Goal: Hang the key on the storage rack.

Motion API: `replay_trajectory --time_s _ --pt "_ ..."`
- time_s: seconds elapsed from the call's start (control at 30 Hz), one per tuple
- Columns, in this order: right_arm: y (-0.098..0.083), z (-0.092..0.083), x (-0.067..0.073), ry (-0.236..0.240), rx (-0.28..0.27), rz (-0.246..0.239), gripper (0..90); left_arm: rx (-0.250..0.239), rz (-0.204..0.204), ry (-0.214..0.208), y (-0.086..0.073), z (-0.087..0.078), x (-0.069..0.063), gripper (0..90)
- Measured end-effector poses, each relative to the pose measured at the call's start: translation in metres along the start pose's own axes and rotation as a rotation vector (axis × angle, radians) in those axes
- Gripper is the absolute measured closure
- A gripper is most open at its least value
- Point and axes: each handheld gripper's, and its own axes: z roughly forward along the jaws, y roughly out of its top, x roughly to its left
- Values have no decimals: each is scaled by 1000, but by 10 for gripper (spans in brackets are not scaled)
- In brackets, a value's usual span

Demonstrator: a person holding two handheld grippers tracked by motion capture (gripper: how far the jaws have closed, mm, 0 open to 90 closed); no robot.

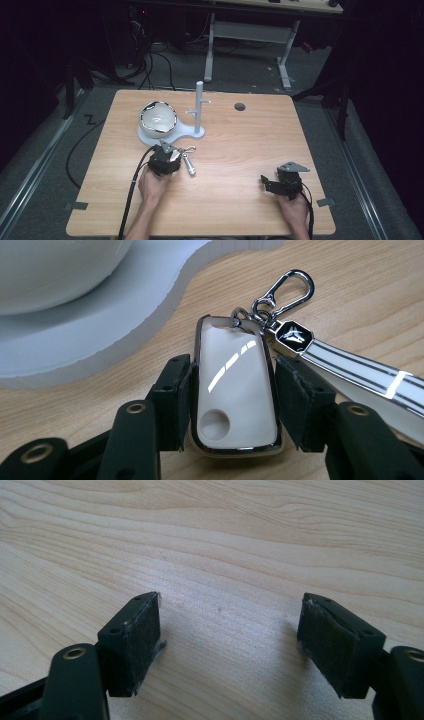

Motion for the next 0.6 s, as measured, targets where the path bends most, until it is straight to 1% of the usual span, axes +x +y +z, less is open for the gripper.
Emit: replay_trajectory --time_s 0.03,0.13,0.23,0.3,0.4,0.6 --pt "0 0 0 0 0 0 253 -10 5 1 0 -2 0 508" --pt "0 0 0 0 0 0 254 -56 -4 -2 3 -12 1 509" --pt "0 0 0 0 0 0 253 -112 -29 -41 6 -25 3 510" --pt "0 0 0 0 0 0 253 -132 -40 -56 8 -32 5 511" --pt "0 0 0 -1 0 0 254 -156 -29 -69 15 -43 6 511" --pt "0 0 0 0 0 0 253 -239 -21 -88 29 -67 5 511"
